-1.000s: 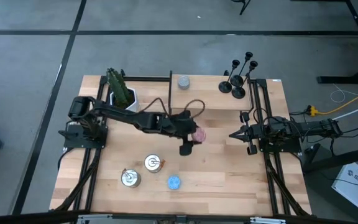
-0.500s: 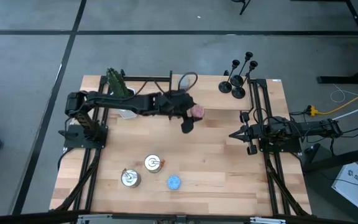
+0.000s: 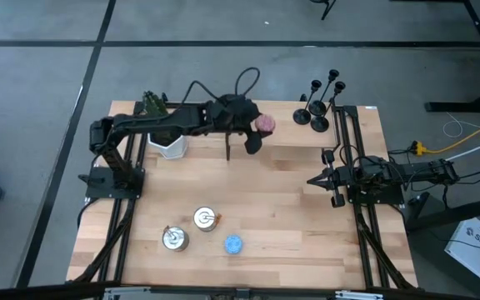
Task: Pick & Place candle stick holders
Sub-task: Put the pink scented candle on the shelf
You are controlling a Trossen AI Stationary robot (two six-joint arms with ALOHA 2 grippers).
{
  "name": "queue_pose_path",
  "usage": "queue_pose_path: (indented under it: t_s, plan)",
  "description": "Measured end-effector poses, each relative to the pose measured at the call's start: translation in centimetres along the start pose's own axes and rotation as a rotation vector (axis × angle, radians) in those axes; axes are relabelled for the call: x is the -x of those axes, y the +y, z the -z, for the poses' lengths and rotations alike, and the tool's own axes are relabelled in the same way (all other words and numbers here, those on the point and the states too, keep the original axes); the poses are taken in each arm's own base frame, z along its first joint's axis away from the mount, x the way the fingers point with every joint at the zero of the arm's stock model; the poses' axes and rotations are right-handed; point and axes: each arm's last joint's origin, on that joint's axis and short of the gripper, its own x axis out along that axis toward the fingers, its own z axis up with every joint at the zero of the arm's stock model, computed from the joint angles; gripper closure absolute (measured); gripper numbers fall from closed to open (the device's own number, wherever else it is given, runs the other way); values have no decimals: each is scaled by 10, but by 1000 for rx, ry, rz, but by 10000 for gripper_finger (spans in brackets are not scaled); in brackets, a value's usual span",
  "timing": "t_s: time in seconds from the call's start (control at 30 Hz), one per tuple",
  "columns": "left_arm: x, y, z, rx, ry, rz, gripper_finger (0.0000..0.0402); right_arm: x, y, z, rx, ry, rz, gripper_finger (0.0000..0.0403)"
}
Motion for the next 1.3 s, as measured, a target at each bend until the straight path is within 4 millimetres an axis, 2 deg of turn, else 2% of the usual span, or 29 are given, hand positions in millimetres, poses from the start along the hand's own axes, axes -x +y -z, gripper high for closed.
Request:
queue_pose_path:
  t_s: [0.23, 0.33, 0.5, 0.87, 1.03, 1.3]
  plan:
    - [0, 21, -4, 30, -17, -31, 110, 0, 0, 0, 0, 0, 0, 392]
    - [-7, 30, -4, 40, -34, -25, 110, 0, 0, 0, 0, 0, 0, 392]
    - [-30, 40, 2, 51, 3, 4, 110, 0, 0, 0, 0, 0, 1, 392]
    - [-76, 51, -1, 39, 164, -39, 110, 0, 0, 0, 0, 0, -1, 392]
    - [-84, 57, 7, 46, 201, -60, 110, 0, 0, 0, 0, 0, -1, 392]
    - [-81, 73, 12, 59, 253, -149, 110, 0, 0, 0, 0, 0, -1, 392]
